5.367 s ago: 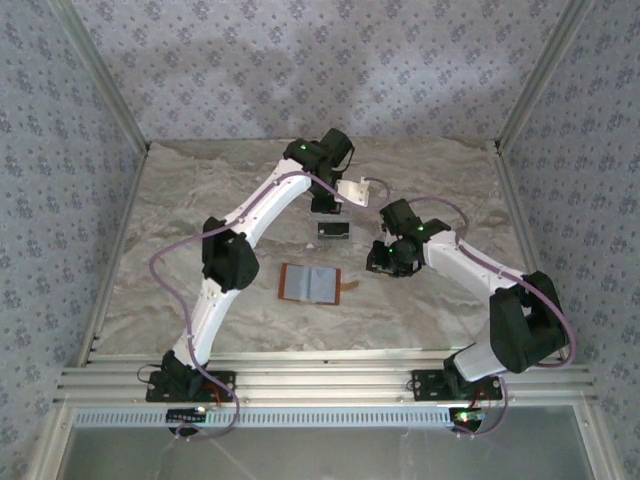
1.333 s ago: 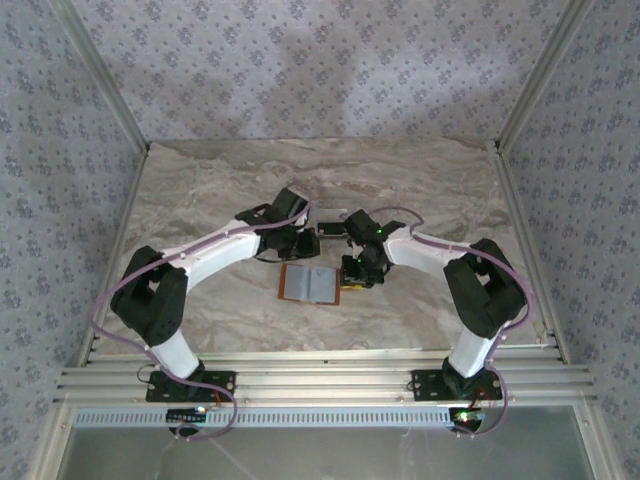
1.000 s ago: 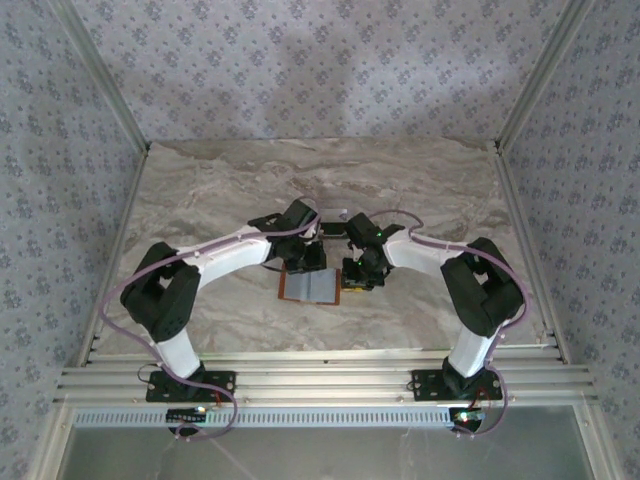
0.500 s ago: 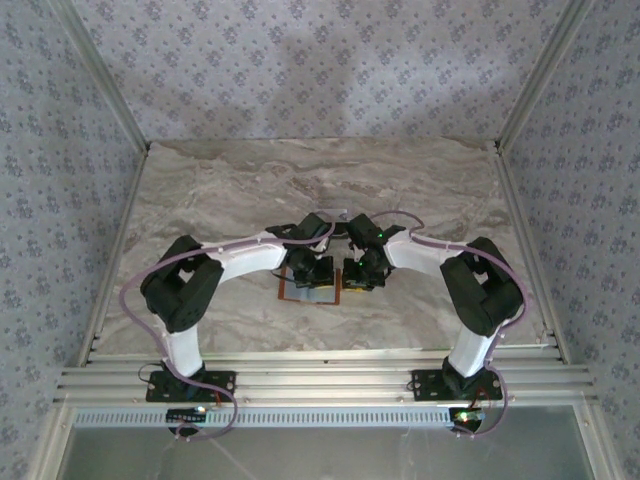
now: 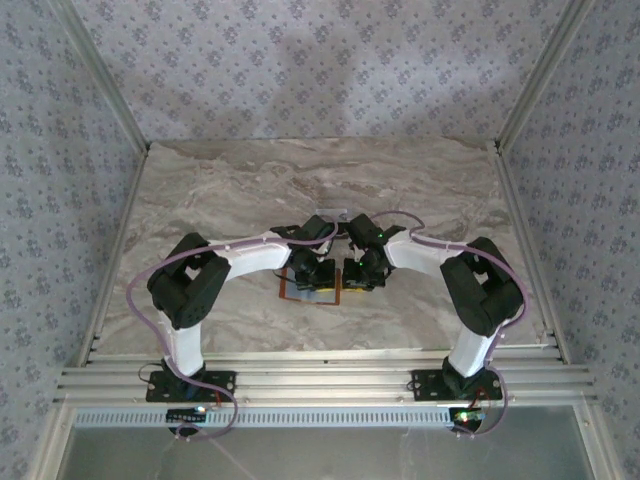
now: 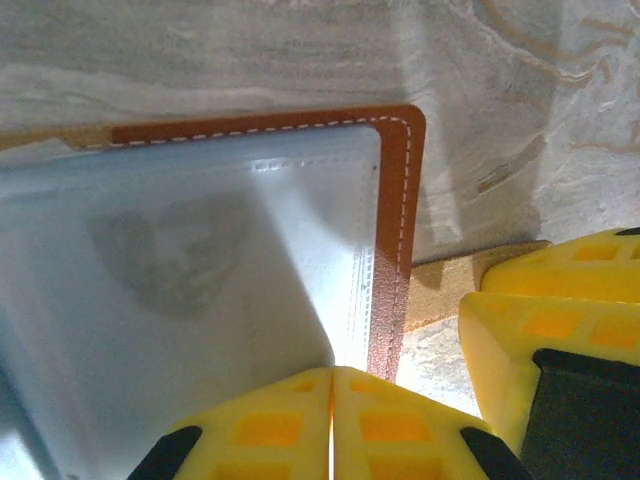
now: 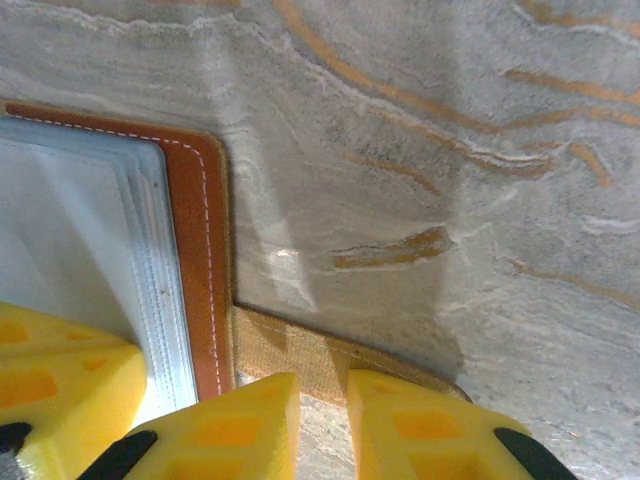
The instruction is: Take the credit cards out of the card holder
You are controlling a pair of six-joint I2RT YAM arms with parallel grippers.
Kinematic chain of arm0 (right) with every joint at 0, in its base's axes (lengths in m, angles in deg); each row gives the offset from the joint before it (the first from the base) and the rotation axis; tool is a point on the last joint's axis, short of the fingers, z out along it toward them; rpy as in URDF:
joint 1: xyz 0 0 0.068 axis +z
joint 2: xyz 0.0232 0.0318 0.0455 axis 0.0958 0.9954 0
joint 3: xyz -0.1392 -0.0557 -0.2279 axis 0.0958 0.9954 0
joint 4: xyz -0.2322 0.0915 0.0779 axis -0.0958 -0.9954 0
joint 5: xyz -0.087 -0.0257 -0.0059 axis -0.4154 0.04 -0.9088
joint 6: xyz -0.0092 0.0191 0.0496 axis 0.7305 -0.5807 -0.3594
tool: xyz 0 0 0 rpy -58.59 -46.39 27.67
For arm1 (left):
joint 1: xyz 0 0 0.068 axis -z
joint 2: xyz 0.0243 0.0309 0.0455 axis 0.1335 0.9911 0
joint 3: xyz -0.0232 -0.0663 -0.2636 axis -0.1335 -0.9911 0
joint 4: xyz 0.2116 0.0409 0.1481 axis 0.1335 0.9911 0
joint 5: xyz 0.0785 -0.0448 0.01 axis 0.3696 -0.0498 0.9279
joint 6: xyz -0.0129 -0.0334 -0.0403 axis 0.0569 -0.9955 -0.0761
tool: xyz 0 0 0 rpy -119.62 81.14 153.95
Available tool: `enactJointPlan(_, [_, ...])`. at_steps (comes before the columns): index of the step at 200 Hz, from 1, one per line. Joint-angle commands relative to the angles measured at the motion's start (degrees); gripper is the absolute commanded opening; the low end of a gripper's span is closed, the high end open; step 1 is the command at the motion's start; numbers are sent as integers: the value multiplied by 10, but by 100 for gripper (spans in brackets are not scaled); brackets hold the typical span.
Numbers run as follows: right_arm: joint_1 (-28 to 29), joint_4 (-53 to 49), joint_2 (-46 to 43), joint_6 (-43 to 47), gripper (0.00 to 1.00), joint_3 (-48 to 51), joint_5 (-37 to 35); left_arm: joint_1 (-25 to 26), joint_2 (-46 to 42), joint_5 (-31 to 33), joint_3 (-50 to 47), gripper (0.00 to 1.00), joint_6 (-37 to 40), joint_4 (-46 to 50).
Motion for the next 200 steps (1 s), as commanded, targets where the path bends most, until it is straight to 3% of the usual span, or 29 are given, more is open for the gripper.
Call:
enactJointPlan(1, [-3, -7, 5, 0, 23, 12, -9, 4, -13, 55, 3, 8, 21, 70])
enactJointPlan(160, [-4, -23, -3, 4, 23, 5, -8, -6, -85, 215, 31, 12, 61, 201])
enactJointPlan(200, [-4, -30, -18, 4, 23, 5, -11, -31, -121, 233, 19, 12, 72, 219])
